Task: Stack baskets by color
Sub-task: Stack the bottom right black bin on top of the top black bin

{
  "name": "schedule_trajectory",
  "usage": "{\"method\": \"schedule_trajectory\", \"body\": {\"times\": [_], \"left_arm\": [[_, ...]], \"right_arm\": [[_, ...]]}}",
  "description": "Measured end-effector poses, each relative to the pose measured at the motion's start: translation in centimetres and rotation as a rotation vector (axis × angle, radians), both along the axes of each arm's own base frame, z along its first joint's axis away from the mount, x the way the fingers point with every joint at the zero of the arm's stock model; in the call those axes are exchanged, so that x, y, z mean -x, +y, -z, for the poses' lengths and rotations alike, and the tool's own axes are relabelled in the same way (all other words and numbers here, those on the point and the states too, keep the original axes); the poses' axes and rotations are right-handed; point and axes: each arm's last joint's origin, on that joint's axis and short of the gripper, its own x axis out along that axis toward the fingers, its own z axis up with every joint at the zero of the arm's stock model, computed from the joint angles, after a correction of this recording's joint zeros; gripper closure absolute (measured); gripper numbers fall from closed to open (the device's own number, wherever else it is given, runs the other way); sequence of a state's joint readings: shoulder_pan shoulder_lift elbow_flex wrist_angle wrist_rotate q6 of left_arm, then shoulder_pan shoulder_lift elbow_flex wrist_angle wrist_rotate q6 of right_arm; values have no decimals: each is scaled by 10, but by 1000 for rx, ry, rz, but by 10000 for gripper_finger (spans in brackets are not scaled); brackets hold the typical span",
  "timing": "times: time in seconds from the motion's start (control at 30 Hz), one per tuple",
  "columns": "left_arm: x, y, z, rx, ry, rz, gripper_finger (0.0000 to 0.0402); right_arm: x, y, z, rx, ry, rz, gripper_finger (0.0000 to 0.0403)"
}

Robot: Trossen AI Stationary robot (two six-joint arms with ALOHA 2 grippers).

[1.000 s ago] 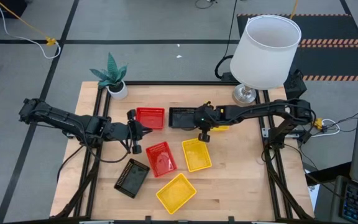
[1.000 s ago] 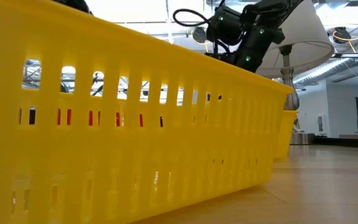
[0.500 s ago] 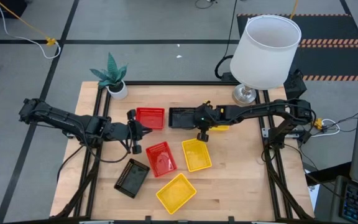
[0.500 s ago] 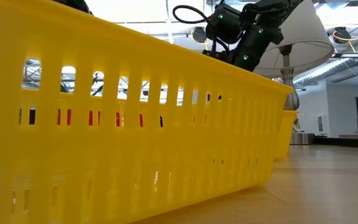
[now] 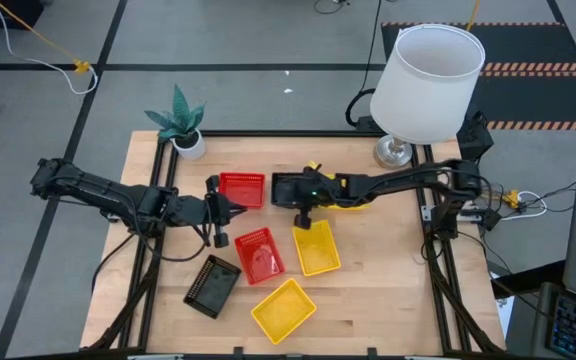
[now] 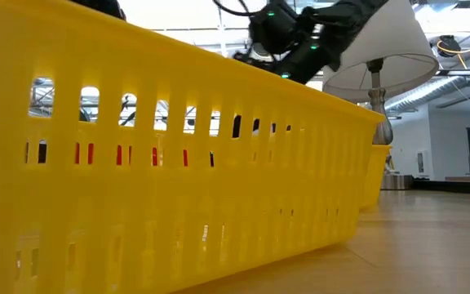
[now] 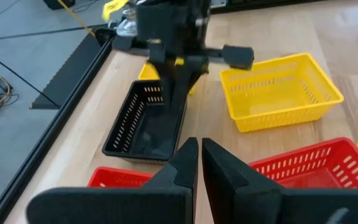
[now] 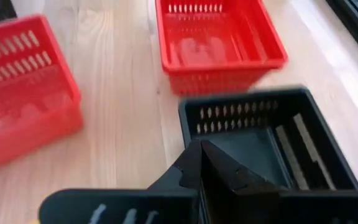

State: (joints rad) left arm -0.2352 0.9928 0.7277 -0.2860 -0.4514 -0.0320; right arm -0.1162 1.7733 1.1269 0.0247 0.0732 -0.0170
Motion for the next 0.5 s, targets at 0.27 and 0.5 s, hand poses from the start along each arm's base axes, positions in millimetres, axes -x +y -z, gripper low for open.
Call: {"method": "schedule_trajectory", "body": {"times": [0.27,0.5], "left_arm": [[0,0,1,-3,9,7,376],[0,0,1,-4,11,8,376]], "right_arm": [[-40,-3,14,-29,84,-16,401],[-49,-8,32,-24,124,-15,401]]}}
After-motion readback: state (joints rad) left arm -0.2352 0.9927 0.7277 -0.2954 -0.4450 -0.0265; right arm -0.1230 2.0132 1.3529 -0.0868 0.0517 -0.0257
